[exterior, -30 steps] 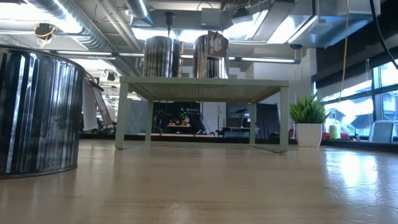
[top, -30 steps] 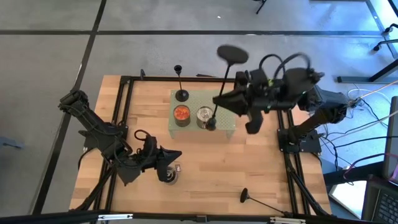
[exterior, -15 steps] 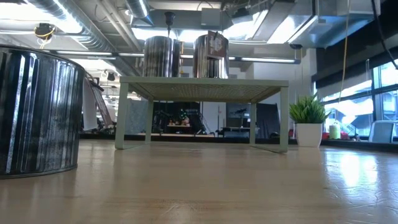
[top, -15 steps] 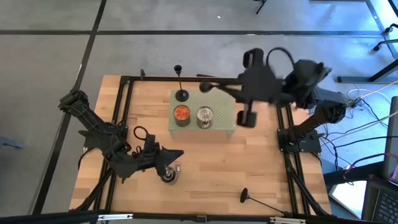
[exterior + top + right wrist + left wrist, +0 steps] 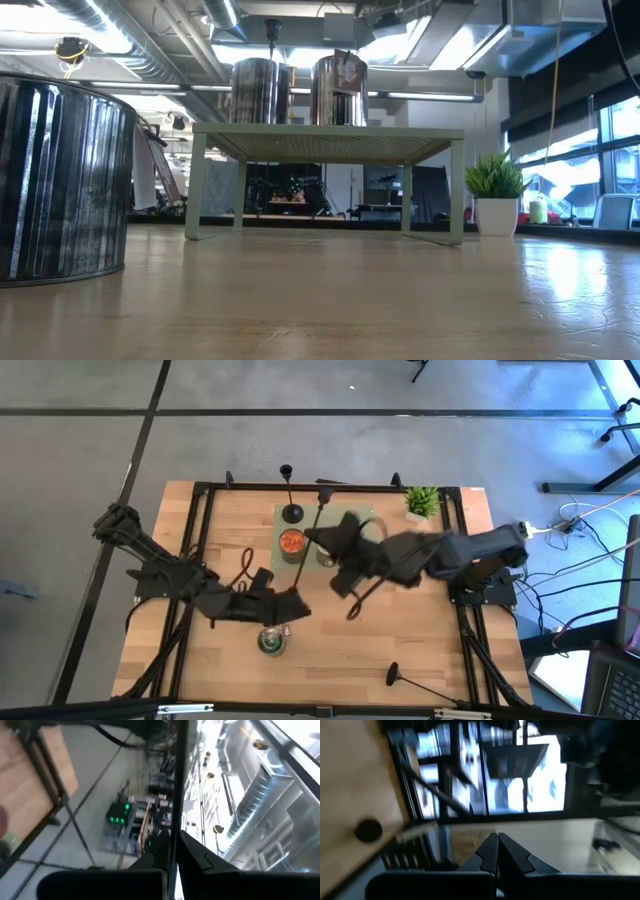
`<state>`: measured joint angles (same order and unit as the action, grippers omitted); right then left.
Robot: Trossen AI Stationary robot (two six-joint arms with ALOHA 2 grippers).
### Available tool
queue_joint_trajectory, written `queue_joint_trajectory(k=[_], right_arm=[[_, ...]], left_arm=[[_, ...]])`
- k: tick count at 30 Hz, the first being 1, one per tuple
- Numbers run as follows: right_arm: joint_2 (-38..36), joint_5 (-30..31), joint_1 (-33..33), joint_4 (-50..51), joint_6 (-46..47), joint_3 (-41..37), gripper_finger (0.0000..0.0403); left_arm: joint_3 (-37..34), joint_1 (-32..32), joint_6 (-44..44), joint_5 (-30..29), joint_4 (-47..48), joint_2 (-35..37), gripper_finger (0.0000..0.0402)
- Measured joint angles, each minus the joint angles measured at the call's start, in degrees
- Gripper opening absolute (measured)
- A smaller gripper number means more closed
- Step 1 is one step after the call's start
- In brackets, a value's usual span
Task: Pick & Place candle stick holders
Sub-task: Put the top candle holder on the shelf aligned with the other candle holder
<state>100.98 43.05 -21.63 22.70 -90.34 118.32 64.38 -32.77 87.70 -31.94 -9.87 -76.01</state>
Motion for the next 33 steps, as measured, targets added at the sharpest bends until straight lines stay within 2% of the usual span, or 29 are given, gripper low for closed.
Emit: queue_joint_trajectory(k=[2, 4, 7, 8, 10, 12, 15, 18, 21, 26, 29, 33], right_arm=[[1.2, 2.0, -1.5, 0.5, -0.8, 0.0, 0.0016], [1.9, 3.1, -3.2, 0.7, -0.5, 0.0, 0.0015], [2.2, 3.1, -5.2, 0.6, 1.0, 0.0, 0.0015], [2.1, 3.5, -5.7, -0.1, 1.2, 0.0, 0.0015], [2.0, 5.9, -7.0, -0.9, 0.7, 0.0, 0.0015], [2.0, 7.4, -8.0, -0.5, -0.3, 0.0, 0.0015], [2.0, 7.6, -8.6, -0.7, -1.3, -1.0, 0.0015], [2.0, 7.8, -8.4, -0.6, -3.7, -2.5, 0.0015], [2.5, 7.7, -7.2, -3.8, -5.9, -4.7, 0.0015], [2.7, 7.3, -6.4, -9.8, -6.4, -9.2, 0.0015], [2.7, 7.8, -6.4, -13.3, -6.6, -10.5, 0.0015], [2.6, 7.8, -6.9, -14.6, -5.9, -10.6, 0.0015]], left_arm=[[-0.2, 1.7, 2.7, 5.9, 1.1, 1.5, 0.0002], [-0.3, 3.0, 5.1, 9.8, 6.1, 4.2, 0.0002], [-0.3, 3.7, 10.3, 11.6, 25.0, 11.6, 0.0002], [-0.3, 3.4, 12.8, 10.9, 32.8, 14.6, 0.0002], [-0.4, 2.0, 17.7, 5.7, 46.2, 20.6, 0.0002], [-0.4, 0.7, 20.3, -1.0, 52.2, 26.4, 0.0002], [-0.4, -0.1, 17.2, -7.6, 49.3, 31.9, 0.0002], [-0.3, 0.1, 11.0, -7.1, 42.0, 33.3, 0.0002], [-0.3, 2.2, 7.8, -2.3, 37.4, 32.2, 0.0002], [-0.4, 6.3, 6.7, 7.8, 35.7, 27.0, 0.0009], [-0.4, 9.4, 5.6, 14.2, 32.9, 23.5, 0.0034], [-0.4, 13.2, 3.9, 20.2, 26.6, 19.4, 0.0089]])
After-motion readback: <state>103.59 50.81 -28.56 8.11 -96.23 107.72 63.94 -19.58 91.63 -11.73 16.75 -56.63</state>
